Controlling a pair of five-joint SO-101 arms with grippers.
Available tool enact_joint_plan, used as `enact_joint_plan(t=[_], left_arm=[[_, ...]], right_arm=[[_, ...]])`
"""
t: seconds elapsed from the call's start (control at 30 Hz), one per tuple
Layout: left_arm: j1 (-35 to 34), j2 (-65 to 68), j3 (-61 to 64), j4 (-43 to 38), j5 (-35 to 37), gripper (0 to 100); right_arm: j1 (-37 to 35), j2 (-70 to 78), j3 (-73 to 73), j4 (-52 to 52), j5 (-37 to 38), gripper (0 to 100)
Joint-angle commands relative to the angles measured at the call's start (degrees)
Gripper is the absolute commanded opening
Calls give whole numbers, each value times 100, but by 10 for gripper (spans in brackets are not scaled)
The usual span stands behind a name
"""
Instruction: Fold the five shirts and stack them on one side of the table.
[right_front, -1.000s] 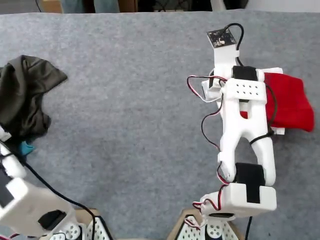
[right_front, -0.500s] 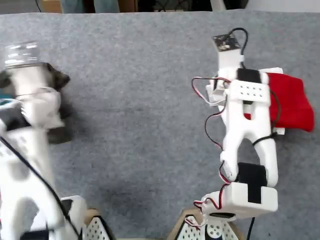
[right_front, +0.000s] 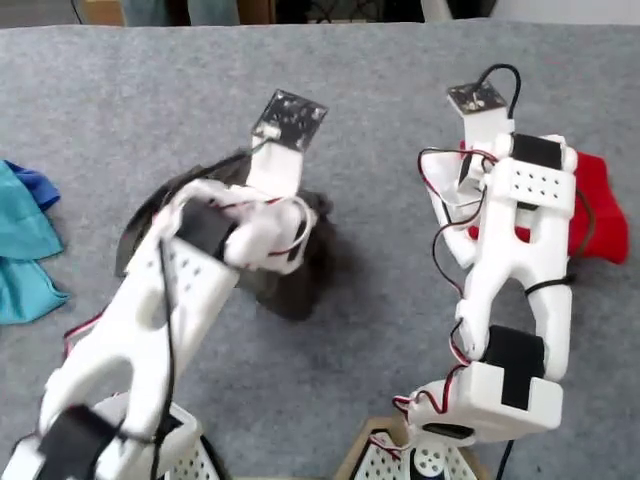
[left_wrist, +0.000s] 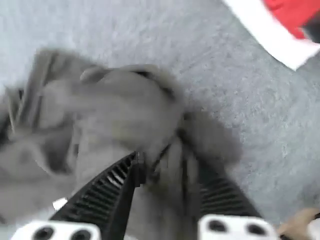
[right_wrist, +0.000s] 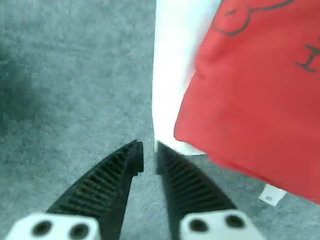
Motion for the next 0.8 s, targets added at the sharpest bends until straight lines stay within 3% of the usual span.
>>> enact_joint_plan(t=[0.0, 0.17, 0.37, 0.57, 0.77], left_arm=[[-400, 475, -945, 527, 607, 298], [-1947, 580, -1903, 1451, 536, 297], [-4549, 633, -1763, 2145, -325, 296], [-6800, 633, -180, 1363, -1336, 296], [-7802, 580, 954, 677, -1820, 296]], right_arm=[[-114, -295, -391, 44, 70, 177], [-809, -295, -435, 642, 79, 248], [-2787, -277, -426, 1292, 88, 248], [-4862, -13, -303, 607, 44, 248], [-5433, 1323, -75, -818, -281, 247]])
